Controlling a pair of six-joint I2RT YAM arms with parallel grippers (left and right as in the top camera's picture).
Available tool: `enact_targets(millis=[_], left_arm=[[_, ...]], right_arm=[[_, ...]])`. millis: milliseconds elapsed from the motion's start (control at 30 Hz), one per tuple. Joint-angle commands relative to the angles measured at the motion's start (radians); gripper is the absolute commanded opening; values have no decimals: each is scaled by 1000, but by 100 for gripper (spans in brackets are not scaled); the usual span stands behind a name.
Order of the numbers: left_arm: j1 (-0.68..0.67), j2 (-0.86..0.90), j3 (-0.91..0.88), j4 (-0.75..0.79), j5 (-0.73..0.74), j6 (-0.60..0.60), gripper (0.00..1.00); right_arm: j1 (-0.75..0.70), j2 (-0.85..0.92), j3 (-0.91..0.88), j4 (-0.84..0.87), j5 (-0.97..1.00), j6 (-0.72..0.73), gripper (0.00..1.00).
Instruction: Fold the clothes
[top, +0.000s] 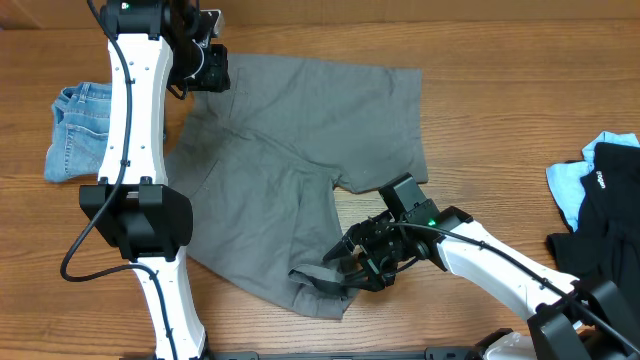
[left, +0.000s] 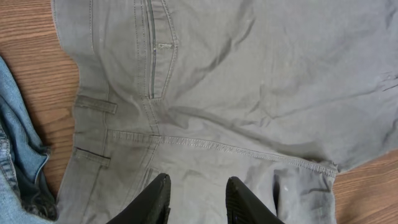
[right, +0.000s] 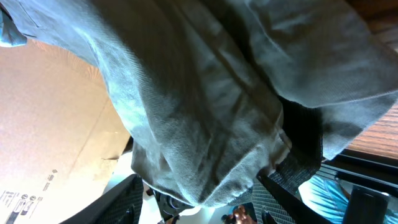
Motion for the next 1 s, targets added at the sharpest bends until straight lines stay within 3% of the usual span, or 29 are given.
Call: enact_targets(millis=[0,233,367,433,700,733,833,967], left_arm=[[-8,-21,21,-4,-2,16,33],[-8,-21,21,-5,-2,16,33],[-8,-21,21,-5,-2,16,34],[-8,-21,21,-5,-2,16,34],[-8,-21,21,-6,-2,16,34],[-8,-21,21,-6,-2,16,34],[-8,-21,21,-7,-2,16,34],[-8,-21,21,-9,-2,16,34]], right_arm=[[31,1,18,3,-1,31,60],[93,1,18,9,10,68,59],[82,1,18,11,15,83,53],[74,1,18,14,32,92,62],[73,1,18,34,200,180,62],[73,1,18,37,212,195,61],[76,1,18,37,261,218,46],[76,1,18,32,311,217,45]])
